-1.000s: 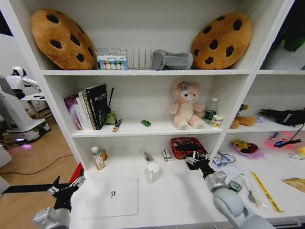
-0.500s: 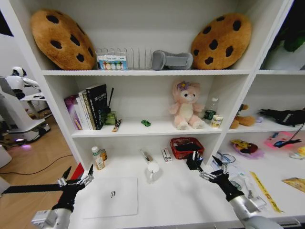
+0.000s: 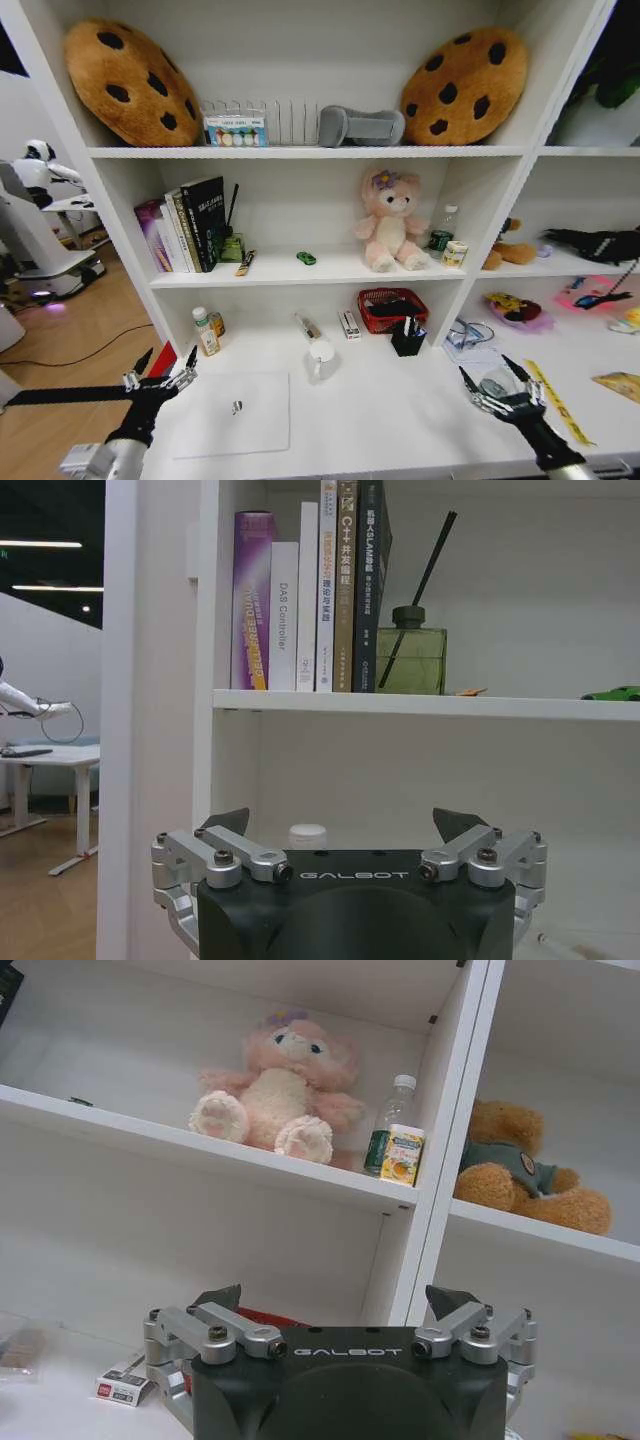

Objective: Organize the objects on the table.

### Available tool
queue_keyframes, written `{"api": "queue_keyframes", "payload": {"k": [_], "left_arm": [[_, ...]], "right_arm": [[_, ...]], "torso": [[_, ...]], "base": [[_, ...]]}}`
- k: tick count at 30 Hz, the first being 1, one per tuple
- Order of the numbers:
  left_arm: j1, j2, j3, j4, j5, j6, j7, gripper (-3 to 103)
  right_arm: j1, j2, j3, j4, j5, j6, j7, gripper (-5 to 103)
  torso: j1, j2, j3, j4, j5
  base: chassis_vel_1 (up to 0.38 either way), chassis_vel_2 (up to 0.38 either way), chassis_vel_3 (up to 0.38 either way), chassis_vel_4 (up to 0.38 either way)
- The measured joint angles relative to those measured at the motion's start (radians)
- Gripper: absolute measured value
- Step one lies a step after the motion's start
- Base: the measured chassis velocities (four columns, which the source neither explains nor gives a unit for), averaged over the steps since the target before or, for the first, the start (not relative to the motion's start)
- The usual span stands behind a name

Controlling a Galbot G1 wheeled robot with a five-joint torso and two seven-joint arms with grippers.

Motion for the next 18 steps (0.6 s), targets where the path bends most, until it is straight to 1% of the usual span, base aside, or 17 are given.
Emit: {"api": "queue_keyframes", "payload": {"k": [7, 11, 18], "left_arm": [[0.011, -0.004, -0.018, -0.011, -0.006, 0.001, -0.012, 100], [0.036, -0.012, -0.035, -0.029, -0.013, -0.007, -0.014, 100], [0.051, -0.014, -0.047, -0.042, -0.016, -0.010, -0.023, 100]], "right_arm": [[-0.012, 0.031, -0.045, 0.060, 0.033, -0.029, 0.008, 100], [-0.039, 0.029, -0.041, 0.109, 0.045, -0.038, 0.018, 100], [-0.100, 0.032, -0.030, 0.179, 0.062, -0.036, 0.025, 100]], "torso": [[0.000, 0.000, 0.000, 0.0002, 0.0001], [0.000, 0.000, 0.000, 0.0005, 0.0001], [0.000, 0.000, 0.000, 0.0001, 0.0000]], "base": [[0.000, 0.000, 0.000, 0.000], [0.000, 0.000, 0.000, 0.000], [0.000, 0.000, 0.000, 0.000]]}}
